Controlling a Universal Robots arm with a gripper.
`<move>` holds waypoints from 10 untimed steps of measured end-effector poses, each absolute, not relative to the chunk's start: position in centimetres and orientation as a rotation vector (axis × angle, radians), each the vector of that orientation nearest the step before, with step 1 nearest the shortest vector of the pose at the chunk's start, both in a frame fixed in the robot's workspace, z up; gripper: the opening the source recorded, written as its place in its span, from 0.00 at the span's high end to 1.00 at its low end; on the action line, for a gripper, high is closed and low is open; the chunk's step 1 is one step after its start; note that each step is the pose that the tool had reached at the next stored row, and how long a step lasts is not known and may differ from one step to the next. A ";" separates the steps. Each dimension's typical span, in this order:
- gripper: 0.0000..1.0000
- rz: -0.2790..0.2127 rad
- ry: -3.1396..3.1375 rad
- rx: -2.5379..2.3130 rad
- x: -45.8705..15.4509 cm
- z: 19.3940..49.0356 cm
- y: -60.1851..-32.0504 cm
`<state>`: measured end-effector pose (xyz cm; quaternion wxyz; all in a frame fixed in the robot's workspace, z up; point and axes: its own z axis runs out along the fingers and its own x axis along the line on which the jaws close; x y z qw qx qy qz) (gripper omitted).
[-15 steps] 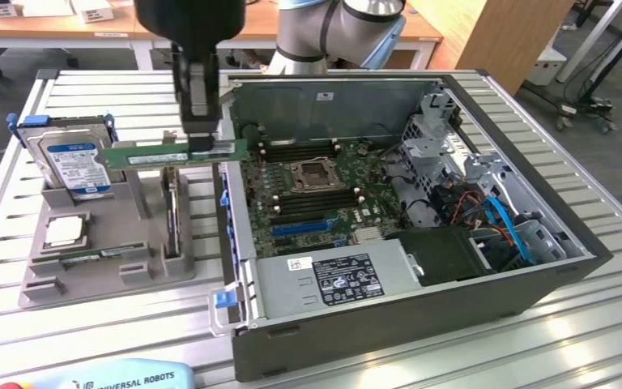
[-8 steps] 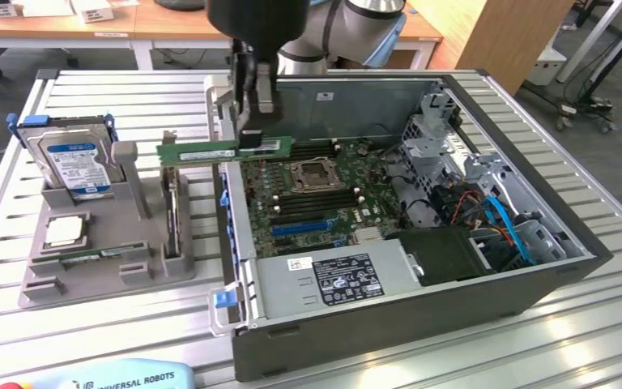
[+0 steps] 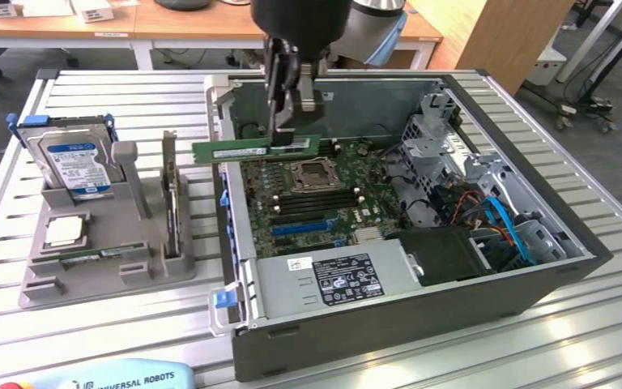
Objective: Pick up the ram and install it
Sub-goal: 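Pick up the ram and move it above insertion slot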
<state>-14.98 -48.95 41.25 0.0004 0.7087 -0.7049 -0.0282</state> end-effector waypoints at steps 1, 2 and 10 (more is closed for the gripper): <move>0.88 -0.088 -2.214 2.226 -14.6 41.3 -49.0; 0.88 -0.089 -2.214 2.226 -14.2 41.2 -48.9; 0.88 -0.089 -2.214 2.226 -11.3 41.2 -49.0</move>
